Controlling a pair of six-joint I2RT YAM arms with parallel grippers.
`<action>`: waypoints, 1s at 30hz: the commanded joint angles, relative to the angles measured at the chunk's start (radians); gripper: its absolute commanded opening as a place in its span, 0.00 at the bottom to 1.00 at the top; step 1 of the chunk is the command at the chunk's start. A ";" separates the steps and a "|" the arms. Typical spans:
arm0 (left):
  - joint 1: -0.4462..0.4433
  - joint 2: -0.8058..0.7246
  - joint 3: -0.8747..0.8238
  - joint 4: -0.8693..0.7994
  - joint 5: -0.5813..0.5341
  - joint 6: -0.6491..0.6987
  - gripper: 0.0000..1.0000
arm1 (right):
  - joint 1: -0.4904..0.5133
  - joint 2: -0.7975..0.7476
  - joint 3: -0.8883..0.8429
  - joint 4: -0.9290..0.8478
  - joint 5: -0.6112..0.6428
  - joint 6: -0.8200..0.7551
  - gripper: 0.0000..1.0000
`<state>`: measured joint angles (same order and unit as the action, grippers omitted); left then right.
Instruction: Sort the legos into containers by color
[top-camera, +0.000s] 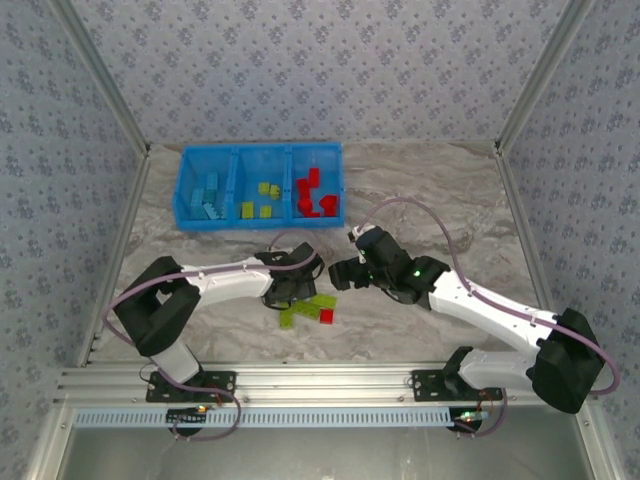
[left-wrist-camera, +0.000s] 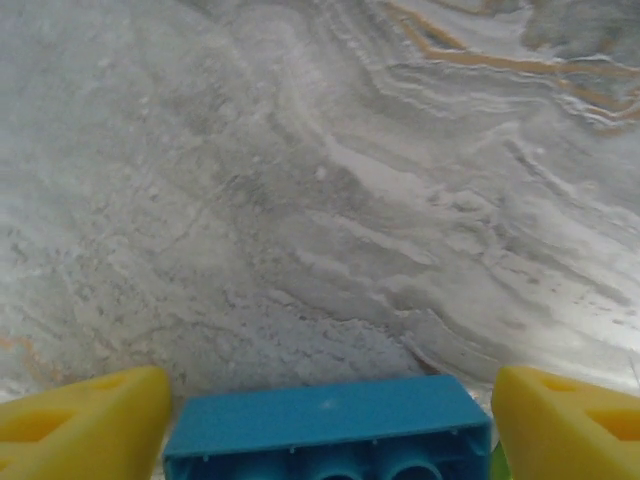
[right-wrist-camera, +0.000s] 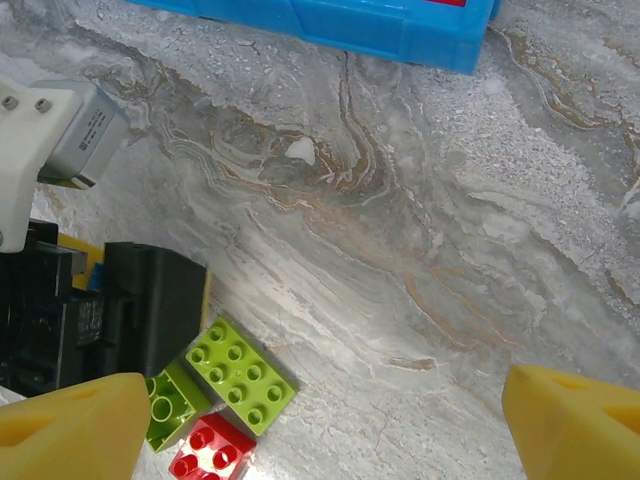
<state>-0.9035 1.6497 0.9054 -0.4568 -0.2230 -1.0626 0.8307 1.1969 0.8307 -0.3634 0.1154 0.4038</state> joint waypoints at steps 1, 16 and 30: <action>-0.003 0.006 0.009 0.000 0.010 -0.001 0.60 | -0.005 0.003 0.017 -0.024 -0.012 0.006 0.93; 0.132 -0.300 0.167 -0.129 -0.415 0.281 0.47 | 0.042 -0.016 0.025 -0.080 -0.236 -0.068 0.93; 0.798 0.077 0.536 0.027 -0.125 0.504 0.48 | 0.050 -0.065 -0.018 -0.062 -0.135 0.006 0.93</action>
<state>-0.1379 1.6474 1.3560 -0.4374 -0.4606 -0.6098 0.8734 1.1679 0.8284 -0.4133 -0.0555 0.3779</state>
